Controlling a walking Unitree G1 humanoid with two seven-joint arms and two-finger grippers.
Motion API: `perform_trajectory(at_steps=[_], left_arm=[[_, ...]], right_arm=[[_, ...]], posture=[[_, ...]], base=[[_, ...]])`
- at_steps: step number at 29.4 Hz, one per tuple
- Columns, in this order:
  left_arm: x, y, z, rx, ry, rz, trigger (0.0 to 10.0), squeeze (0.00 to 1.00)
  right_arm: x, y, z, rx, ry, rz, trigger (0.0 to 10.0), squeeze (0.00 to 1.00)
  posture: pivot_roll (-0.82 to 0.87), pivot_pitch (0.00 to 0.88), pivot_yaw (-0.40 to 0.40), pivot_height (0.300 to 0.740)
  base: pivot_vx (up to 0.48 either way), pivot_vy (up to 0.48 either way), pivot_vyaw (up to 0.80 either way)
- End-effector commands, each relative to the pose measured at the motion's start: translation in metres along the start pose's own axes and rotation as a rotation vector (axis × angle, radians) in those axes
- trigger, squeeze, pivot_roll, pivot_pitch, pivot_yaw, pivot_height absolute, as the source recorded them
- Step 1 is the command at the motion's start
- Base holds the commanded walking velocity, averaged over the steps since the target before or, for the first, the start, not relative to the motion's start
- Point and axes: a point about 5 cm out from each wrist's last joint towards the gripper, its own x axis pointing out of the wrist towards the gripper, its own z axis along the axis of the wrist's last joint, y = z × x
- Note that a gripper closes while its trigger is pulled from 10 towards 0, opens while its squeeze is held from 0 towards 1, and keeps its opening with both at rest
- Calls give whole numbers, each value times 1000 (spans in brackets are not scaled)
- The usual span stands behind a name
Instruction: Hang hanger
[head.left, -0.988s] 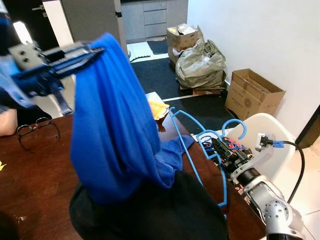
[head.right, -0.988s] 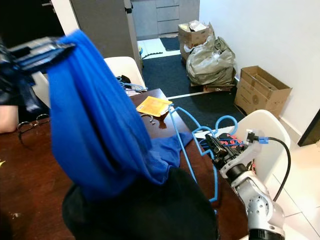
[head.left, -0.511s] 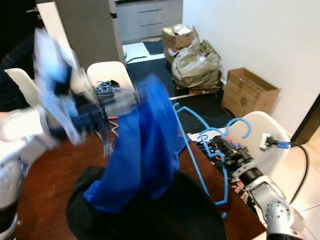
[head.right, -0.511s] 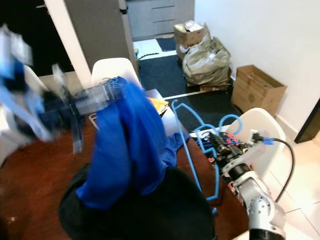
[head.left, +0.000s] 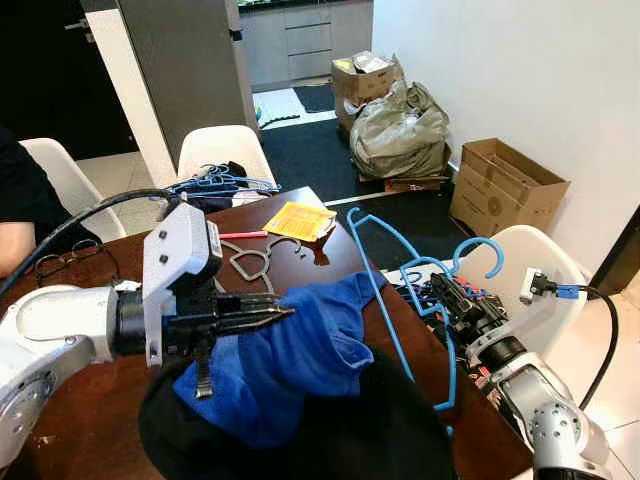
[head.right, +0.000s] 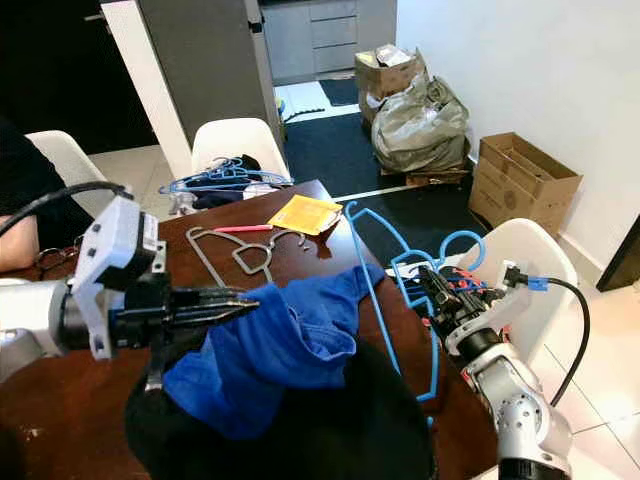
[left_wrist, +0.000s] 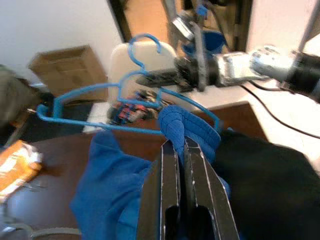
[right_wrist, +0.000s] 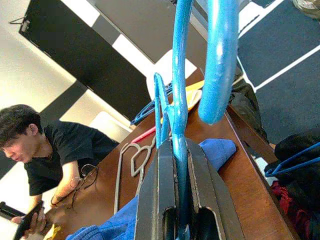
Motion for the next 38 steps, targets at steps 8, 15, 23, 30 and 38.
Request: perform_trajectory(at_steps=[8, 15, 23, 30, 38], left_arm=[[10, 16, 10, 39, -87, 147, 10000, 0], [10, 27, 30, 57, -167, 188, 10000, 0], [11, 37, 51, 104, -215, 188, 10000, 0], [19, 39, 59, 126, -238, 173, 10000, 0], [29, 36, 57, 119, -241, 158, 10000, 0]], right_arm=[[0, 1, 0, 24, -18, 7, 10000, 0], [0, 1, 3, 60, -59, 5, 10000, 0], [1, 1, 7, 79, -97, 1, 10000, 0], [1, 3, 8, 81, -114, 0, 10000, 0], [2, 0, 13, 121, -154, -13, 10000, 0]], posture=[[-24, 0, 72, 731], [-17, 0, 77, 731], [-16, 0, 89, 731], [-17, 0, 89, 731], [-12, 0, 84, 731]], base=[[0, 0, 0], [0, 0, 0], [-73, 0, 0], [-382, 0, 0], [-443, 0, 0]])
